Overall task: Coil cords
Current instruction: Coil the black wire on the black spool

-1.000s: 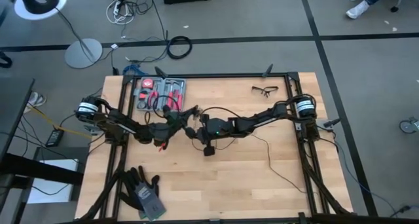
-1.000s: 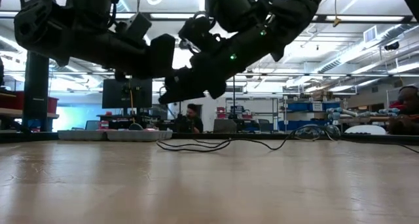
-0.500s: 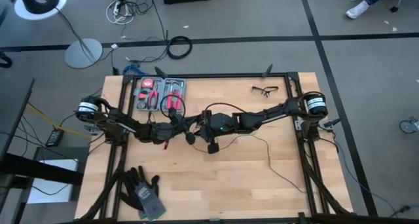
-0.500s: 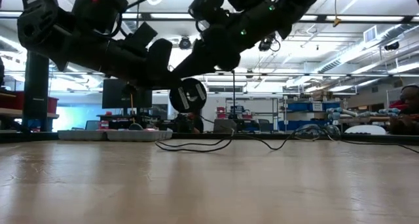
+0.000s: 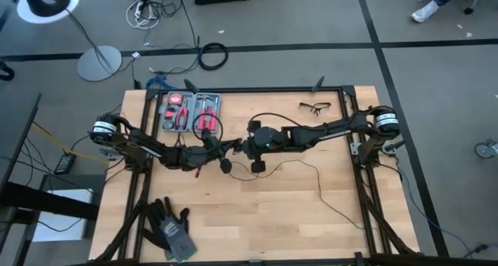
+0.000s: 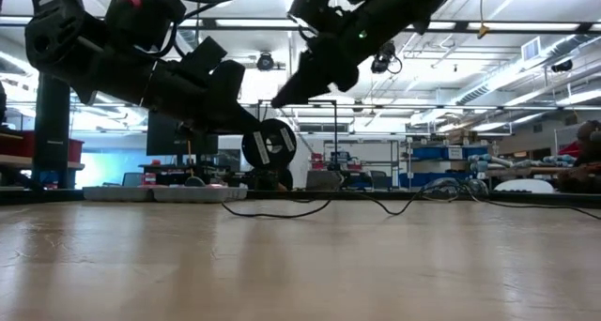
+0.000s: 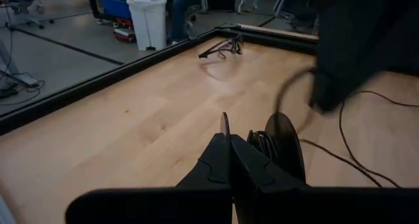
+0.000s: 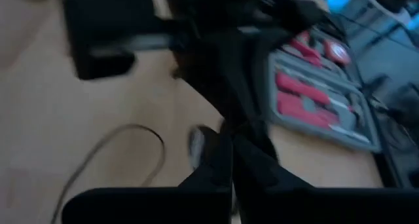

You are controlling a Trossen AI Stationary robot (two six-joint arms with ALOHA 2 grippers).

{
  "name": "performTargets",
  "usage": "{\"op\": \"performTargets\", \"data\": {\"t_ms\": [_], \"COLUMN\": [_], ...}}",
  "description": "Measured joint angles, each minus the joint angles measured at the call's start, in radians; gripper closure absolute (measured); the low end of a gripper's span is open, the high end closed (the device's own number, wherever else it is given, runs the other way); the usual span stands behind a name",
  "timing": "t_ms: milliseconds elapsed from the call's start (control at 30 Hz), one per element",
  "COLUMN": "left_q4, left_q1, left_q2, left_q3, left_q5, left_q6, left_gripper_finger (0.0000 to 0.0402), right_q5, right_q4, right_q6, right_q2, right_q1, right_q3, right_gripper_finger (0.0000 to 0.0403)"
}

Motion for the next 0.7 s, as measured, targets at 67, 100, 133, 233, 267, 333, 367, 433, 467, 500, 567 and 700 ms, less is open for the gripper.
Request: {"op": "performTargets", "data": {"t_ms": [67, 100, 133, 233, 267, 333, 367, 433, 467, 500, 567, 700], "left_q4": [0.001, 0.008, 0.020, 0.065, 0.067, 0.080, 0.080, 0.074, 0.086, 0.111, 0.163, 0.188], "left_q1": [0.000, 0.000, -0.003, -0.022, -0.029, -0.039, -0.043, -0.048, -0.048, -0.048, -0.047, -0.028], "left_q2": [0.000, 0.000, 0.000, -0.012, -0.024, -0.045, -0.055, -0.076, -0.081, -0.082, -0.080, -0.077], "left_q3": [0.000, 0.000, 0.000, 0.000, -0.003, -0.007, -0.010, -0.018, -0.018, -0.018, -0.019, -0.019], "left_q5": [-0.001, -0.007, -0.020, -0.073, -0.081, -0.083, -0.083, -0.083, -0.084, -0.085, -0.090, -0.143], "left_q6": [-0.017, -0.021, -0.022, -0.015, -0.006, 0.009, 0.009, 0.006, 0.006, 0.007, 0.018, 0.036], "left_gripper_finger": [0.0402, 0.0402, 0.0402, 0.0402, 0.0402, 0.0402, 0.0402, 0.0402, 0.0402, 0.0402, 0.0402, 0.0402], "right_q5": [0.021, 0.023, 0.024, 0.027, 0.027, 0.027, 0.027, 0.005, -0.018, -0.040, -0.069, -0.073], "right_q4": [-0.057, -0.084, -0.090, -0.044, -0.008, 0.101, 0.166, 0.307, 0.376, 0.450, 0.558, 0.685], "right_q6": [0.024, 0.036, 0.055, 0.109, 0.125, 0.158, 0.178, 0.232, 0.264, 0.301, 0.354, 0.373], "right_q2": [-0.019, -0.025, -0.033, -0.064, -0.075, -0.099, -0.108, -0.107, -0.099, -0.080, -0.037, 0.090], "right_q1": [-0.005, -0.008, -0.013, -0.027, -0.033, -0.043, -0.047, -0.060, -0.064, -0.067, -0.072, -0.073], "right_q3": [0.000, 0.000, -0.012, -0.096, -0.134, -0.216, -0.257, -0.329, -0.361, -0.383, -0.411, -0.396], "right_gripper_finger": [0.0403, 0.0403, 0.0403, 0.0403, 0.0403, 0.0403, 0.0403, 0.0403, 0.0403, 0.0403, 0.0403, 0.0402]}}
